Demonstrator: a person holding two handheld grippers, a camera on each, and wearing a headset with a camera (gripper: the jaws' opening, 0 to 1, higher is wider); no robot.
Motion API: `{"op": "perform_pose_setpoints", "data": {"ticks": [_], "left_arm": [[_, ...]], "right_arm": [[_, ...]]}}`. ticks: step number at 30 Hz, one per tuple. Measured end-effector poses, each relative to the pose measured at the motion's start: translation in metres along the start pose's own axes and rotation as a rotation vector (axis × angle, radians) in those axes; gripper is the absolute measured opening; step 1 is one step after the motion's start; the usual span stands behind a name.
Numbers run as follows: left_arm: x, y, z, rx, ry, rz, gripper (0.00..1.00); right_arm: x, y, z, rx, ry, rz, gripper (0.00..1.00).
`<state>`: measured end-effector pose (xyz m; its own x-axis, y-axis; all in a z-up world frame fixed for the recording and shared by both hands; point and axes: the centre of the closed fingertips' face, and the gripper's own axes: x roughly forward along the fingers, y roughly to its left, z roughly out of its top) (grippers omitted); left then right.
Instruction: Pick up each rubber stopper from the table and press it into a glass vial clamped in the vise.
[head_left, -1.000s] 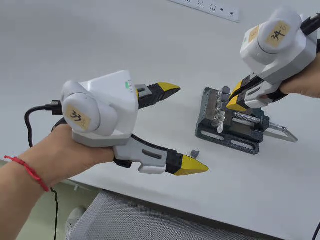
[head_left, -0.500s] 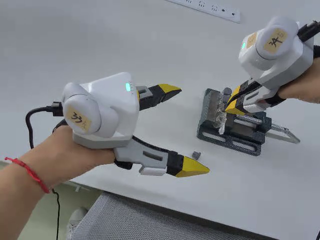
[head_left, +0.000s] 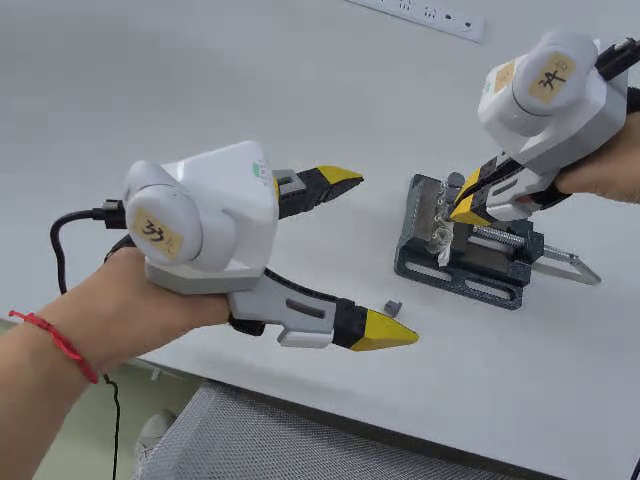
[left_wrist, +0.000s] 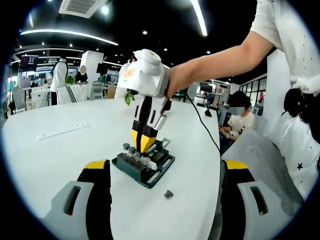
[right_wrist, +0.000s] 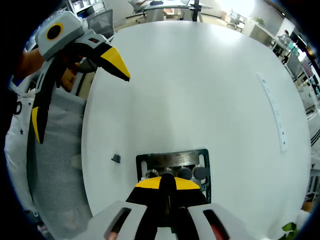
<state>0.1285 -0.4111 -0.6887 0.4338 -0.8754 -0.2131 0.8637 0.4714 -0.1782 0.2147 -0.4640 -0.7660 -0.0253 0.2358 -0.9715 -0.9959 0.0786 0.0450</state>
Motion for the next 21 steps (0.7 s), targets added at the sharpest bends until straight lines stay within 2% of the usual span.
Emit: {"op": "perform_pose_setpoints", "data": {"ticks": [8, 10, 12, 16, 17, 21], "left_arm": [[0.0024, -0.0004, 0.0003, -0.002, -0.003, -0.005, 0.9], [0.003, 0.0003, 0.0009, -0.005, -0.007, -0.005, 0.9], [0.0042, -0.0004, 0.0018, -0.004, -0.008, -0.007, 0.9], [0.0046, -0.0003, 0.0018, -0.003, -0.006, -0.01, 0.9], [0.0044, 0.0, 0.0016, -0.003, -0.006, -0.01, 0.9], [0.0047, 0.0, 0.002, -0.003, -0.006, -0.01, 0.89]], "right_arm": [[0.0015, -0.0009, 0.0014, -0.002, 0.015, 0.009, 0.03], [0.0014, -0.0014, 0.0013, -0.023, 0.016, 0.011, 0.03], [0.002, -0.003, 0.0014, -0.004, 0.021, 0.017, 0.04], [0.0026, -0.0005, 0.0008, -0.027, 0.037, 0.024, 0.03], [0.0025, -0.0004, 0.0007, -0.052, 0.042, 0.024, 0.03], [0.0027, -0.0008, 0.0009, -0.036, 0.058, 0.02, 0.03]]}}
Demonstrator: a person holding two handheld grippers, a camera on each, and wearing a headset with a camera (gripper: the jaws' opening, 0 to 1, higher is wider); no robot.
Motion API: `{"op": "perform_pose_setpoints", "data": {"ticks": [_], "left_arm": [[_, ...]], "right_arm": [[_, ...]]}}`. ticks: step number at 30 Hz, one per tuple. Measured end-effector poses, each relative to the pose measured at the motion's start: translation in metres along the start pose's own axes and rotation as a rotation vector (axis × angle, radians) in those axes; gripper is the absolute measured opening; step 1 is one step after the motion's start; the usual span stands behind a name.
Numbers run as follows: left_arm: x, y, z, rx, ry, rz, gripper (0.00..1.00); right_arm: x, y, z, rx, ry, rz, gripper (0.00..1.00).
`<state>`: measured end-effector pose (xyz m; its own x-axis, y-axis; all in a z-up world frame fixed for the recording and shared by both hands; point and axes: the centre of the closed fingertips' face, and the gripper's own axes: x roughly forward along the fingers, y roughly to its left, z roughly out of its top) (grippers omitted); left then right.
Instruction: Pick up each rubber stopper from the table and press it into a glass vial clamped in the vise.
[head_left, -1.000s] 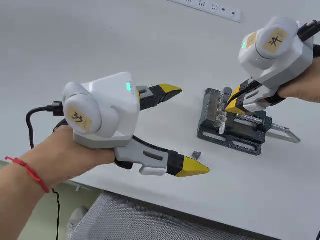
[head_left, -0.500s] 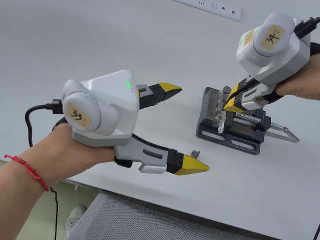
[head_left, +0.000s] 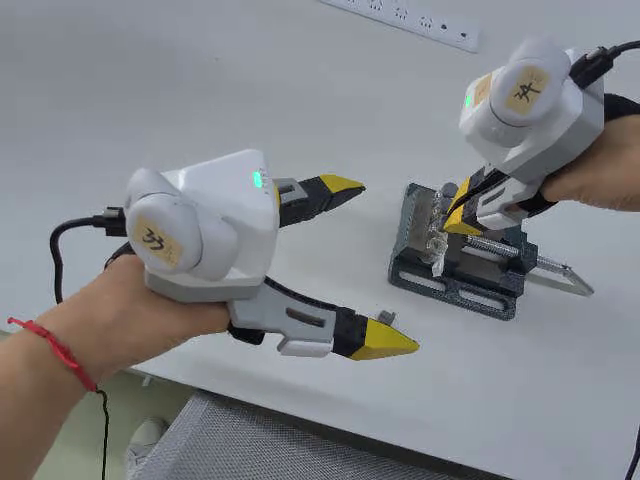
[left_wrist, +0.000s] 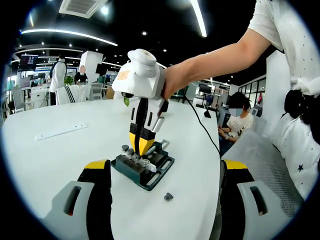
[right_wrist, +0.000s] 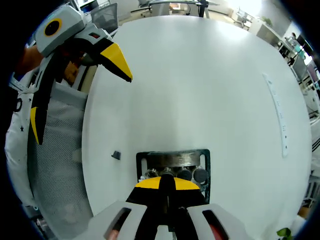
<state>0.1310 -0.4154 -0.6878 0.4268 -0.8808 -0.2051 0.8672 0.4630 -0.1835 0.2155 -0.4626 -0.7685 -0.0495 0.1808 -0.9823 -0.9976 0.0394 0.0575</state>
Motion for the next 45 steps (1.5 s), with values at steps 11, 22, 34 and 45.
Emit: {"op": "perform_pose_setpoints", "data": {"ticks": [11, 22, 34, 45], "left_arm": [[0.0034, -0.0015, 0.0022, -0.001, -0.01, -0.007, 0.89], [0.0026, -0.0003, 0.0035, -0.004, -0.017, -0.005, 0.89], [-0.0007, 0.0037, 0.0008, -0.008, -0.013, 0.011, 0.88], [0.0062, 0.0003, 0.0081, 0.009, -0.015, -0.005, 0.88]], "right_arm": [[0.0012, 0.0003, 0.0002, 0.017, 0.019, -0.012, 0.03], [0.0048, -0.0012, 0.001, 0.026, 0.037, -0.006, 0.02], [0.0075, -0.0029, 0.0003, 0.04, 0.078, 0.034, 0.03], [0.0077, 0.001, 0.0013, 0.005, 0.106, 0.015, 0.03]]}}
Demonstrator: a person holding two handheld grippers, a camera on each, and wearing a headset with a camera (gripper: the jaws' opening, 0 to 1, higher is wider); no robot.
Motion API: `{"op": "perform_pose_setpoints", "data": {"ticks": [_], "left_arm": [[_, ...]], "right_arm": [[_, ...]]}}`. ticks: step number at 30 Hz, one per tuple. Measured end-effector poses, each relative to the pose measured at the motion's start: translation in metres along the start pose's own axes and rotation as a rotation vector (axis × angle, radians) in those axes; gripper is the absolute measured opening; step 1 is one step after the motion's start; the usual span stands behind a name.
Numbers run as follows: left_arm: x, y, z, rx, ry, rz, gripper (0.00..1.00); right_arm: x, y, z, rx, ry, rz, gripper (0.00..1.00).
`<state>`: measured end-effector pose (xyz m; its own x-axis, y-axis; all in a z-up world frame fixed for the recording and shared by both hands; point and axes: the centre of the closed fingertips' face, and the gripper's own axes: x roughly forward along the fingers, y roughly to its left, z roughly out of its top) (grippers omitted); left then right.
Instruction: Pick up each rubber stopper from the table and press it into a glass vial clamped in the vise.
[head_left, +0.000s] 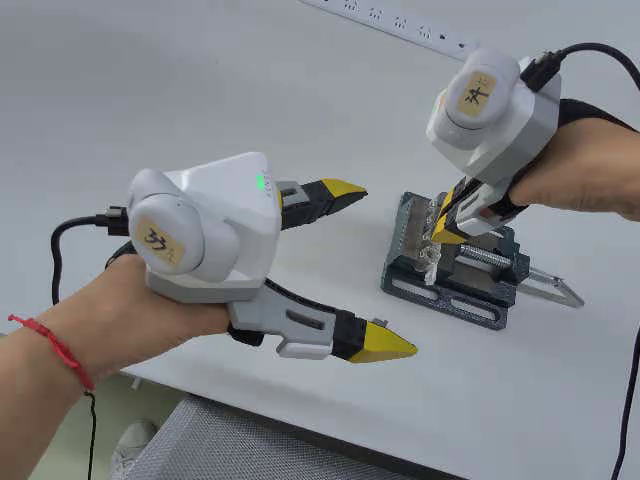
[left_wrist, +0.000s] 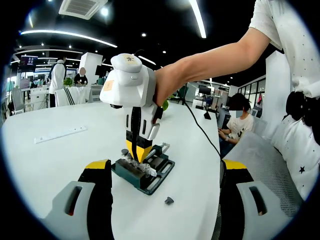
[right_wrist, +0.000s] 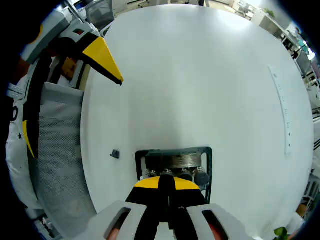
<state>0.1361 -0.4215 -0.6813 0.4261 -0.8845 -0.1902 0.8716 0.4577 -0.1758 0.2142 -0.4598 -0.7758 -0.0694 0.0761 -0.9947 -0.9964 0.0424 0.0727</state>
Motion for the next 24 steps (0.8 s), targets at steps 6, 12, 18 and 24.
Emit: {"op": "perform_pose_setpoints", "data": {"ticks": [6, 12, 18, 24], "left_arm": [[-0.003, -0.006, 0.004, 0.022, 0.021, -0.008, 0.88], [-0.009, -0.007, 0.01, 0.034, 0.026, 0.012, 0.88], [-0.012, -0.008, 0.012, 0.022, 0.029, 0.024, 0.88], [-0.014, -0.01, 0.012, 0.025, 0.041, 0.031, 0.88]], "right_arm": [[-0.003, -0.001, -0.001, -0.046, -0.03, -0.026, 0.04], [-0.005, -0.001, -0.004, -0.035, -0.082, -0.045, 0.04], [-0.006, -0.001, -0.003, -0.003, -0.139, -0.052, 0.03], [-0.013, -0.001, -0.004, 0.018, -0.185, -0.076, 0.04]]}}
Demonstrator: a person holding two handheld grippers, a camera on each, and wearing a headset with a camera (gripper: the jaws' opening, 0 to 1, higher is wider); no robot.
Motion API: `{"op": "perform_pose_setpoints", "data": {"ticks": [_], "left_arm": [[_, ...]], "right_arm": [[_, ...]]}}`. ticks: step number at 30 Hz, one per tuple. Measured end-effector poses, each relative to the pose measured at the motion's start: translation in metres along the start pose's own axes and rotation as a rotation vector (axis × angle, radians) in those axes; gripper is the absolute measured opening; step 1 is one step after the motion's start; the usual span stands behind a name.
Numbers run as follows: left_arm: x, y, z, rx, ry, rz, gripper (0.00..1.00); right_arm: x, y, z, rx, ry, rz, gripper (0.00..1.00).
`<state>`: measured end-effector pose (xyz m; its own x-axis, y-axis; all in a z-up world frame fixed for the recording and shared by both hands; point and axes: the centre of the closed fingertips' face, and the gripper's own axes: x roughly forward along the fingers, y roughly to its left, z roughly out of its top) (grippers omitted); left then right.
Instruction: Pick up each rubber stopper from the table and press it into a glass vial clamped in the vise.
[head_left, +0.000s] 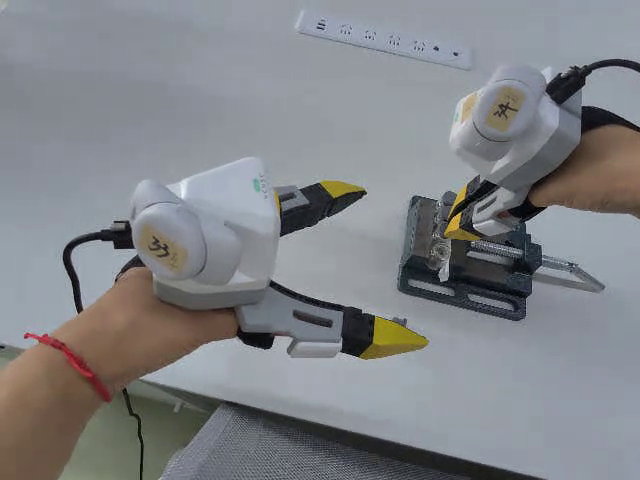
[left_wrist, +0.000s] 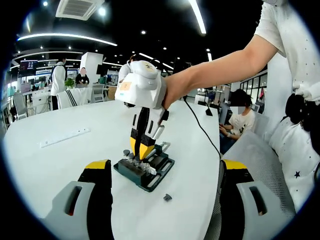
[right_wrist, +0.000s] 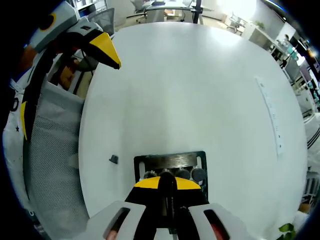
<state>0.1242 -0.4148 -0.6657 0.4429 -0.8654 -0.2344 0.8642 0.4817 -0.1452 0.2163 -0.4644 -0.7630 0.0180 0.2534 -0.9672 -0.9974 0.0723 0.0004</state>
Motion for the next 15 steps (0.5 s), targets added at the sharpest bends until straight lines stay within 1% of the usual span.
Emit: {"op": "perform_pose_setpoints", "data": {"ticks": [3, 5, 7, 8, 10, 11, 13, 15], "left_arm": [[-0.001, 0.0, 0.0, 0.001, 0.005, 0.003, 0.88], [-0.001, 0.0, -0.001, 0.003, 0.009, 0.002, 0.88], [-0.001, -0.002, 0.0, 0.007, 0.012, 0.001, 0.88], [-0.001, -0.002, 0.0, 0.01, 0.015, 0.001, 0.88], [-0.001, -0.002, 0.002, 0.011, 0.015, 0.001, 0.88], [-0.001, -0.002, 0.002, 0.014, 0.014, 0.004, 0.89], [-0.001, -0.001, 0.002, 0.015, 0.016, 0.006, 0.89], [-0.002, -0.001, 0.002, 0.021, 0.021, 0.008, 0.9]], "right_arm": [[-0.008, 0.0, 0.001, 0.017, -0.03, -0.01, 0.05], [-0.012, -0.001, 0.0, 0.024, -0.04, -0.014, 0.05], [-0.017, -0.002, 0.001, 0.038, -0.07, -0.023, 0.06], [-0.02, -0.002, 0.0, 0.052, -0.087, -0.025, 0.07], [-0.025, -0.001, -0.001, 0.068, -0.106, -0.032, 0.08], [-0.028, -0.001, -0.002, 0.08, -0.125, -0.039, 0.08], [-0.034, 0.003, -0.003, 0.104, -0.157, -0.046, 0.1], [-0.038, 0.003, -0.005, 0.119, -0.178, -0.052, 0.13]]}}
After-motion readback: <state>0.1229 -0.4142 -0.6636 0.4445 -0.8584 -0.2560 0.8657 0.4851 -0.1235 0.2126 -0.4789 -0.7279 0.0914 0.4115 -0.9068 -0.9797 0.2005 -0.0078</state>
